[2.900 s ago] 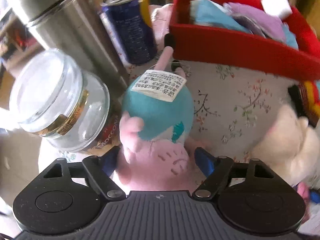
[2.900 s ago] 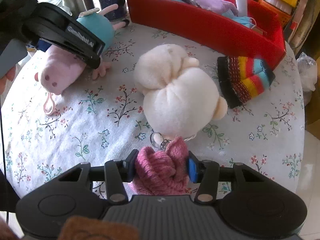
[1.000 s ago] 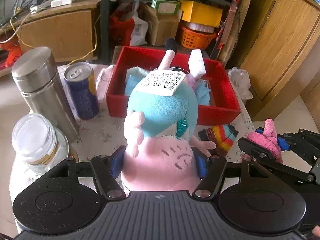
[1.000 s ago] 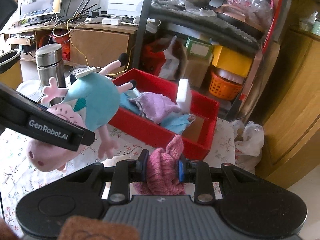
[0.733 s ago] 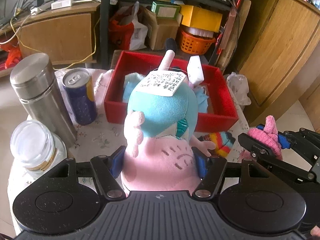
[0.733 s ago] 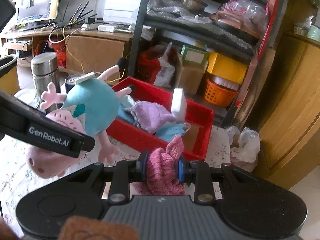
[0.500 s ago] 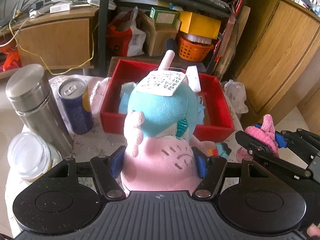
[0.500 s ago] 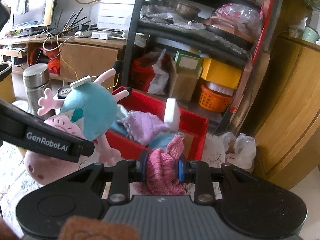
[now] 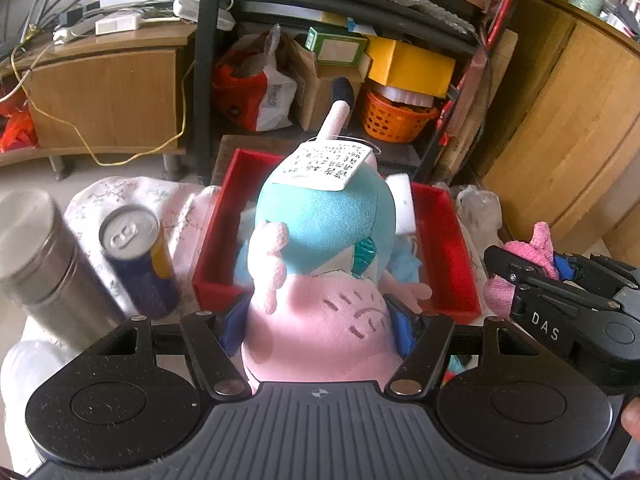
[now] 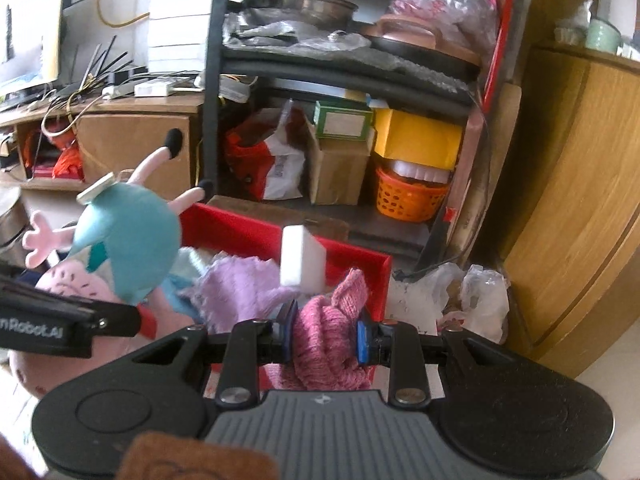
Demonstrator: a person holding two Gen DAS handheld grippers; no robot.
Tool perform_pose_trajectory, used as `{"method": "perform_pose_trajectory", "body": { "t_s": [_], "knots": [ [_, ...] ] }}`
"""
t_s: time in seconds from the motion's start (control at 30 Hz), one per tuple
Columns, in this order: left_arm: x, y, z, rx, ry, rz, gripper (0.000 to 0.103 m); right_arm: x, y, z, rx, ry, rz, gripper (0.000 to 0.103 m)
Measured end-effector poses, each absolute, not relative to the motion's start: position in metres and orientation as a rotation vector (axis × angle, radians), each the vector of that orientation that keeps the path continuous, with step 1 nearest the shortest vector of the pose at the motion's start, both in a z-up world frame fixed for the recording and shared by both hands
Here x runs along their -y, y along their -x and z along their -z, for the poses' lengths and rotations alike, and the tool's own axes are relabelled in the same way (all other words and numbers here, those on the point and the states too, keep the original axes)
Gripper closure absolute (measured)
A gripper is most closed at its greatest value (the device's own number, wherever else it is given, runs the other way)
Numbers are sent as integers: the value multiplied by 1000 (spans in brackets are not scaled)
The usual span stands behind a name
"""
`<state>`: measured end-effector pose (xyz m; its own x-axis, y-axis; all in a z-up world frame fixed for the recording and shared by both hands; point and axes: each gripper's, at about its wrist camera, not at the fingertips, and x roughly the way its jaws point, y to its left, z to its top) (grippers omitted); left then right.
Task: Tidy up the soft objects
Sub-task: 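Lift and carry the plush toy and pink knit hat over the red box, then lower the plush toy and pink hat into the red box and open both tools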
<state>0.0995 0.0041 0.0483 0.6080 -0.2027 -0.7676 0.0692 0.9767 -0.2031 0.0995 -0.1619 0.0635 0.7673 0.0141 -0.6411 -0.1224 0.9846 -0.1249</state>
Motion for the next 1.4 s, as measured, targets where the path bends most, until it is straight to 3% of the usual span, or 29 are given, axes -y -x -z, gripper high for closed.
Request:
{"method": "perform_pose_trajectory", "body": {
  "t_s": [0.6, 0.7, 0.77, 0.8, 0.97, 1.4],
  "knots": [
    [-5, -178, -26, -903, 133, 110, 34, 170, -195, -17, -744, 97, -60, 101],
    [-5, -182, -22, -904, 132, 106, 33, 170, -199, -9, -757, 112, -51, 84],
    [-6, -183, -21, -904, 137, 99, 33, 170, -199, -7, -754, 116, -48, 54],
    [-8, -182, -23, -899, 140, 98, 32, 171, -200, -7, -756, 118, -52, 51],
    [-12, -173, -38, -854, 153, 99, 26, 180, -197, -15, -754, 53, -50, 49],
    [3, -142, -42, -873, 124, 145, 26, 183, -166, -37, -753, 93, -36, 49]
  ]
}}
